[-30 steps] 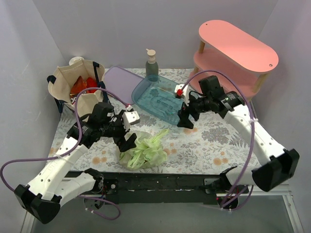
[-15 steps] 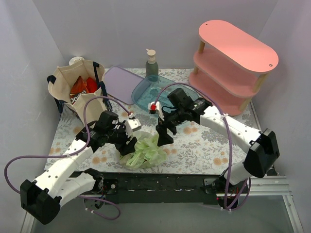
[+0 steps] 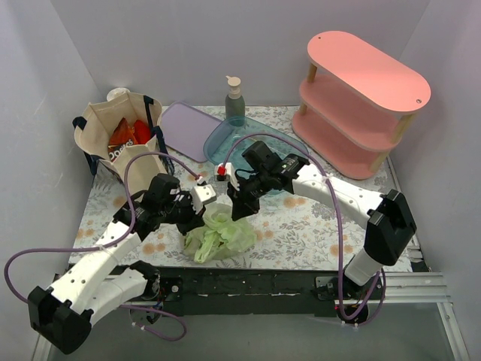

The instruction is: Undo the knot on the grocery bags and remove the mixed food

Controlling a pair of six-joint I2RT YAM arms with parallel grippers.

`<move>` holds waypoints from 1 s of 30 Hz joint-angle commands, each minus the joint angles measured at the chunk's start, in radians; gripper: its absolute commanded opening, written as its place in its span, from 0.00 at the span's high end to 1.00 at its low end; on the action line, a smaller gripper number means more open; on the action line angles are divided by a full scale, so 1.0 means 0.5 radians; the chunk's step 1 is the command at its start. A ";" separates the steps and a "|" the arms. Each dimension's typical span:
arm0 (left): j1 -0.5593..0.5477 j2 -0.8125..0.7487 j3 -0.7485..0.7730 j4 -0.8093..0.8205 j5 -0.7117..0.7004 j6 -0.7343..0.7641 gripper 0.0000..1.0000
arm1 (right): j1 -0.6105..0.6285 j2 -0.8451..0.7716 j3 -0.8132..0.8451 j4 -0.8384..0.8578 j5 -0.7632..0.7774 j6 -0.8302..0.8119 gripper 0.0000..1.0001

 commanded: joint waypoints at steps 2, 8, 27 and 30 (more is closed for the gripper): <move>0.038 -0.082 0.026 -0.080 -0.231 0.078 1.00 | -0.051 -0.205 -0.038 -0.098 0.136 -0.199 0.99; 0.088 -0.217 0.014 -0.218 -0.455 0.081 1.00 | -0.419 -0.420 -0.231 -0.255 0.176 -0.261 0.99; 0.100 0.037 0.376 0.217 0.247 -0.001 0.37 | -0.312 -0.053 0.483 -0.359 0.360 -0.166 0.18; 0.100 0.104 0.360 0.340 0.235 -0.047 0.37 | -0.302 0.064 0.575 -0.469 0.308 -0.147 0.18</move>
